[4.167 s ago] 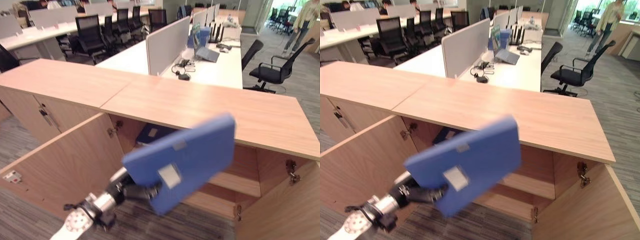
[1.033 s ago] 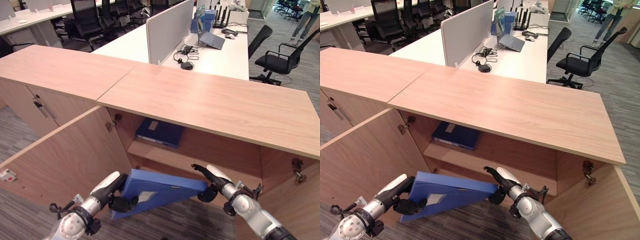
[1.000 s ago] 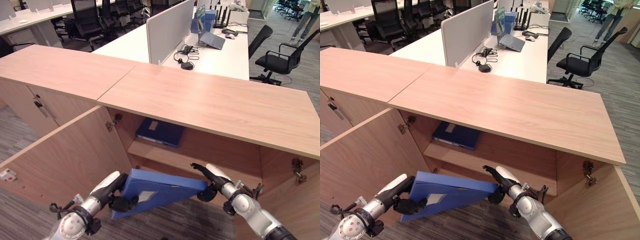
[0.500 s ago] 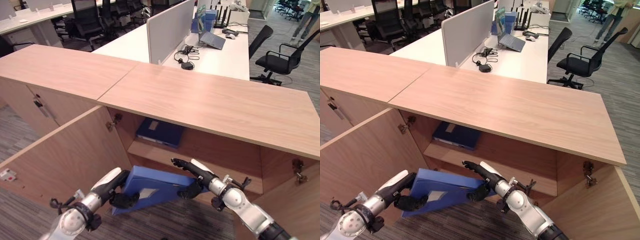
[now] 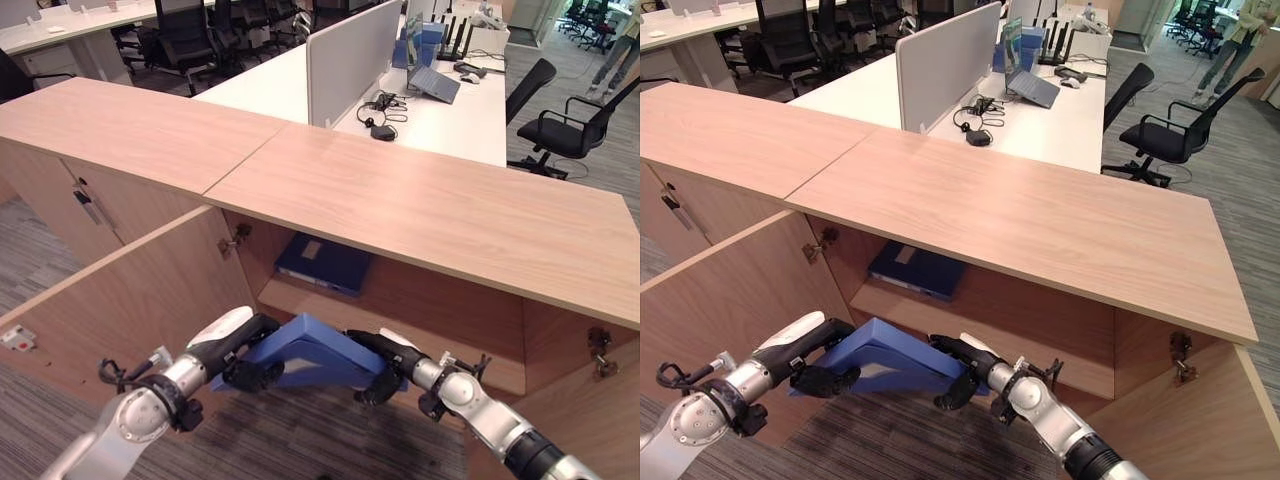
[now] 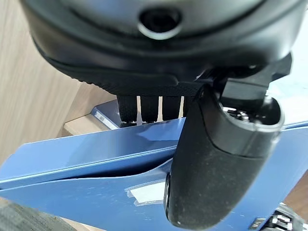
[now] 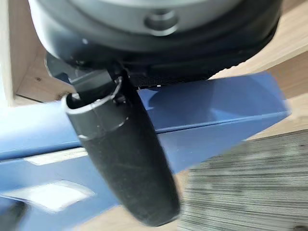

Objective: Put the empty folder in the office cabinet

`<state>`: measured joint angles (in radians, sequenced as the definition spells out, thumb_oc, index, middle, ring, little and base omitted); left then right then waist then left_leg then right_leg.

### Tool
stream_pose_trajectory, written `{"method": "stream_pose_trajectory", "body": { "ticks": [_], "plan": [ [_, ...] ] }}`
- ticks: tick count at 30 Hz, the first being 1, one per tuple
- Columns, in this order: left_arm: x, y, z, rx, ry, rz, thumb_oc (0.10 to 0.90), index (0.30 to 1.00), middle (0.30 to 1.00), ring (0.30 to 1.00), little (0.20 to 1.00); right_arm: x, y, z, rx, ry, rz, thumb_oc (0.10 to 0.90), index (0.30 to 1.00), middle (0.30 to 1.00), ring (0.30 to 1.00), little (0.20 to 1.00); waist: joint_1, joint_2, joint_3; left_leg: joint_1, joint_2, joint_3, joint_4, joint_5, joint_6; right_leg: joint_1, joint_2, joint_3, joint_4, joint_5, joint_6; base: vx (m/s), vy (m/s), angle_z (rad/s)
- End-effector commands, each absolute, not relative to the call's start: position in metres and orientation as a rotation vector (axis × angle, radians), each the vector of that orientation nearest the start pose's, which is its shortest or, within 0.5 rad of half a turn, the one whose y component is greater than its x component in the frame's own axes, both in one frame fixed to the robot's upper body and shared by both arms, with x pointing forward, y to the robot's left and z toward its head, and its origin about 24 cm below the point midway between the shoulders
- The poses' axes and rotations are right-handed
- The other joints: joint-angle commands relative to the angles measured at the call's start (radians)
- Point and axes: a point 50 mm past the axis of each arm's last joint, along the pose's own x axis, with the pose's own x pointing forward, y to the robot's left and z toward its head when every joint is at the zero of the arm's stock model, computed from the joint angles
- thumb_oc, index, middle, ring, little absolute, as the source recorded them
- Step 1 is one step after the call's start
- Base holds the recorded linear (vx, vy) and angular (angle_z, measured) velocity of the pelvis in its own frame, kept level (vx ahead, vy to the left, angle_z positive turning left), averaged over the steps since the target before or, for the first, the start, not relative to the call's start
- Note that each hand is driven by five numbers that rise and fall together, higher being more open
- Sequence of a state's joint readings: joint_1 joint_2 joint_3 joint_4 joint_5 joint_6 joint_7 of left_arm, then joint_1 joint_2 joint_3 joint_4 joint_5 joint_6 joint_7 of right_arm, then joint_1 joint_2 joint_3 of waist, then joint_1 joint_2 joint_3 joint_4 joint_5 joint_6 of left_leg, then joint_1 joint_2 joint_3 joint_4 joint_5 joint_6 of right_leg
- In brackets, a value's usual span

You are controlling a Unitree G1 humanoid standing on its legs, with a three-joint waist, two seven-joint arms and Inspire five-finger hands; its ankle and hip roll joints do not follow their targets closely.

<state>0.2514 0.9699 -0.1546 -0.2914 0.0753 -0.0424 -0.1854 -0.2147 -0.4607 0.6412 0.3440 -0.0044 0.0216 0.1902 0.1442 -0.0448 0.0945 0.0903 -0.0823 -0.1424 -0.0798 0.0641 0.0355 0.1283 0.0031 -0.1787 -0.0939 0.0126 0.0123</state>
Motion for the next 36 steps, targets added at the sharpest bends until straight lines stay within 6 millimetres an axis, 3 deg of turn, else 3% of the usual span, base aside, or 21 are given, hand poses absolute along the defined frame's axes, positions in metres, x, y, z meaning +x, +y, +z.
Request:
{"method": "stream_pose_trajectory", "body": {
  "ticks": [1,9,17,18,19,20,21,23,24,26,28,30,32,33,34,36],
  "plan": [
    [0.205,0.182,0.147,0.668,-0.354,-0.621,0.4,0.3,0.3,0.3,0.3,0.273,-0.094,0.015,-0.69,0.065,0.739,0.4,0.3,0.3,0.3,0.3,-0.011,-0.018,-0.067,0.016,0.011,-0.039,-0.007,-0.104,-0.03,0.03,-0.058,-0.012,0.007,-0.017,0.084,0.0,0.0,0.0],
    [0.205,0.186,0.134,0.621,-0.276,-0.6,0.4,0.3,0.3,0.3,0.3,0.241,-0.101,-0.029,-0.438,0.289,0.639,0.4,0.3,0.3,0.3,0.3,-0.033,-0.01,-0.065,0.026,0.014,-0.033,-0.007,-0.118,-0.029,0.038,-0.056,-0.008,0.007,-0.025,0.084,0.0,0.001,0.0],
    [0.203,0.187,0.104,0.53,-0.127,-0.62,0.4,0.3,0.3,0.3,0.3,0.237,-0.105,-0.027,-0.326,0.291,0.589,0.4,0.3,0.3,0.3,0.3,-0.045,-0.004,-0.057,0.028,0.015,-0.027,-0.007,-0.118,-0.028,0.039,-0.057,-0.004,0.007,-0.024,0.084,0.0,0.0,-0.04],
    [0.202,0.188,0.094,0.503,-0.07,-0.637,0.579,0.568,0.568,0.568,0.568,0.236,-0.11,-0.03,-0.332,0.311,0.578,0.4,0.3,0.3,0.3,0.3,-0.049,-0.003,-0.058,0.029,0.014,-0.026,-0.007,-0.118,-0.028,0.039,-0.057,-0.006,0.007,-0.023,0.085,0.0,0.012,-0.03],
    [0.201,0.189,0.083,0.476,-0.002,-0.656,0.8,0.9,0.9,0.9,0.9,0.235,-0.112,-0.033,-0.341,0.332,0.575,0.4,0.3,0.3,0.3,0.3,-0.051,-0.002,-0.058,0.029,0.014,-0.025,-0.007,-0.119,-0.028,0.039,-0.057,-0.006,0.007,-0.022,0.085,0.0,0.0,0.0],
    [0.202,0.19,0.077,0.471,0.049,-0.697,0.8,0.9,0.9,0.9,0.9,0.231,-0.117,-0.041,-0.318,0.382,0.559,0.4,0.3,0.3,0.3,0.3,-0.053,0.001,-0.059,0.029,0.015,-0.024,-0.007,-0.118,-0.028,0.037,-0.057,-0.007,0.007,-0.022,0.085,0.0,0.0,0.0],
    [0.203,0.194,0.08,0.49,0.074,-0.732,0.8,0.9,0.9,0.9,0.9,0.223,-0.122,-0.055,-0.187,0.487,0.54,0.4,0.3,0.3,0.3,0.3,-0.055,0.003,-0.061,0.029,0.015,-0.022,-0.007,-0.117,-0.031,0.036,-0.057,-0.005,0.007,-0.02,0.086,0.0,0.0,0.0],
    [0.199,0.201,0.077,0.476,0.142,-0.771,0.8,0.9,0.9,0.9,0.9,0.22,-0.129,-0.064,-0.126,0.547,0.514,0.4,0.3,0.3,0.3,0.3,-0.055,0.003,-0.062,0.029,0.016,-0.02,-0.007,-0.116,-0.033,0.035,-0.056,-0.004,0.007,-0.018,0.086,-0.01,-0.002,-0.02],
    [0.187,0.209,0.05,0.271,0.335,-0.793,0.8,0.9,0.9,0.9,0.9,0.22,-0.138,-0.073,-0.102,0.61,0.484,0.4,0.3,0.3,0.3,0.3,-0.054,0.004,-0.062,0.029,0.017,-0.015,-0.007,-0.115,-0.035,0.034,-0.056,0.0,0.007,-0.015,0.087,-0.01,-0.01,-0.06],
    [0.175,0.211,0.012,0.071,0.508,-0.752,0.8,0.9,0.9,0.9,0.9,0.221,-0.144,-0.075,-0.117,0.632,0.483,0.4,0.3,0.3,0.3,0.3,-0.058,0.001,-0.062,0.028,0.017,-0.013,-0.007,-0.116,-0.036,0.033,-0.056,0.001,0.007,-0.013,0.087,-0.01,-0.007,-0.02],
    [0.154,0.212,-0.04,-0.206,0.69,-0.592,0.8,0.9,0.9,0.9,0.9,0.217,-0.158,-0.076,-0.131,0.642,0.462,0.4,0.3,0.3,0.3,0.3,-0.066,-0.008,-0.059,0.023,0.017,-0.014,-0.007,-0.115,-0.035,0.029,-0.056,0.005,0.007,-0.014,0.086,-0.01,-0.007,-0.02],
    [0.145,0.223,-0.055,-0.26,0.688,-0.451,0.8,0.9,0.9,0.9,0.9,0.213,-0.171,-0.077,-0.135,0.646,0.423,0.4,0.3,0.3,0.3,0.3,-0.066,-0.01,-0.06,0.02,0.016,-0.018,-0.007,-0.114,-0.033,0.028,-0.056,0.004,0.007,-0.015,0.086,-0.02,-0.007,-0.07],
    [0.122,0.241,-0.097,-0.38,0.782,-0.101,0.8,0.9,0.9,0.9,0.9,0.208,-0.185,-0.085,-0.089,0.68,0.315,0.4,0.3,0.3,0.3,0.3,-0.061,-0.015,-0.062,0.012,0.016,-0.023,-0.007,-0.109,-0.031,0.022,-0.057,0.001,0.007,-0.017,0.083,-0.03,-0.006,0.0],
    [0.122,0.241,-0.097,-0.38,0.782,-0.101,0.8,0.9,0.9,0.9,0.9,0.208,-0.185,-0.085,-0.089,0.679,0.315,0.4,0.3,0.3,0.3,0.3,-0.061,-0.015,-0.062,0.012,0.016,-0.024,-0.007,-0.109,-0.031,0.023,-0.057,0.001,0.007,-0.017,0.083,-0.03,-0.016,0.13],
    [0.106,0.238,-0.128,-0.445,0.883,0.115,0.8,0.9,0.9,0.9,0.9,0.207,-0.191,-0.093,0.023,0.712,0.189,0.4,0.3,0.3,0.3,0.3,-0.062,-0.018,-0.062,0.009,0.017,-0.024,-0.007,-0.107,-0.031,0.02,-0.056,-0.002,0.007,-0.019,0.079,-0.01,-0.012,0.14],
    [0.093,0.238,-0.142,-0.39,0.979,0.187,0.8,0.9,0.9,0.9,0.9,0.21,-0.192,-0.095,0.133,0.712,0.097,0.4,0.3,0.3,0.3,0.3,-0.066,-0.017,-0.063,0.01,0.018,-0.023,-0.007,-0.108,-0.032,0.021,-0.055,-0.001,0.007,-0.02,0.075,-0.01,-0.006,0.05]
  ]
}}
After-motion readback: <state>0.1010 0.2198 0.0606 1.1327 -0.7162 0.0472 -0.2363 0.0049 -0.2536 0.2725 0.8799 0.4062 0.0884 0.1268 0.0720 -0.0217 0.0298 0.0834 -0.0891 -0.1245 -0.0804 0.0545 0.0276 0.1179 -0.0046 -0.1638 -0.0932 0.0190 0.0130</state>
